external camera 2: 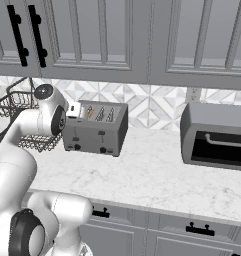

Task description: Start the toaster. Once the lever pops up, take the bread to the plate on the dining counter.

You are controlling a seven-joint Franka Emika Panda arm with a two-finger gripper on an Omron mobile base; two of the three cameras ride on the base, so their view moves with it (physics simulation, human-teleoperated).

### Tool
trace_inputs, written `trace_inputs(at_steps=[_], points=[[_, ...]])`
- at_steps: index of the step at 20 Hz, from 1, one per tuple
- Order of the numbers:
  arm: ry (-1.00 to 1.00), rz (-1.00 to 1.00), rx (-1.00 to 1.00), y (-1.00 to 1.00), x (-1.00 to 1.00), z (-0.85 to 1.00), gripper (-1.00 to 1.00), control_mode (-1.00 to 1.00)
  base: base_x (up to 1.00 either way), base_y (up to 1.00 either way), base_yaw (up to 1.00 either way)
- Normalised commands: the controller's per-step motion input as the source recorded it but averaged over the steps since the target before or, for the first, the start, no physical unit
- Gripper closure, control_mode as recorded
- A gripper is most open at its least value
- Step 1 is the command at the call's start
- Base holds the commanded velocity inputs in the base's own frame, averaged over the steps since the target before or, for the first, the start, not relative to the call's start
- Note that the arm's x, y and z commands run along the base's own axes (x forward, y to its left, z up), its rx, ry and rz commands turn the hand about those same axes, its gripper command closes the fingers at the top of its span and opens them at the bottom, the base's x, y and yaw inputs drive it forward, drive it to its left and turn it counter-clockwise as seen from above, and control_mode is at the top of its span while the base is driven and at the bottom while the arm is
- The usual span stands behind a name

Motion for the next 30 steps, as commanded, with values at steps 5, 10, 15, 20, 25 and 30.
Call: trace_inputs(at_steps=[5,10,15,20,25,30], points=[[0.00,0.00,0.00,0.00,0.00,0.00,-1.00,-1.00,0.00,0.00,0.00],[0.00,0.00,0.00,0.00,0.00,0.00,-1.00,-1.00,0.00,0.00,0.00],[0.00,0.00,0.00,0.00,0.00,0.00,-1.00,-1.00,0.00,0.00,0.00],[0.00,0.00,0.00,0.00,0.00,0.00,-1.00,-1.00,0.00,0.00,0.00],[0.00,0.00,0.00,0.00,0.00,0.00,-1.00,-1.00,0.00,0.00,0.00],[0.00,0.00,0.00,0.00,0.00,0.00,-1.00,-1.00,0.00,0.00,0.00]])
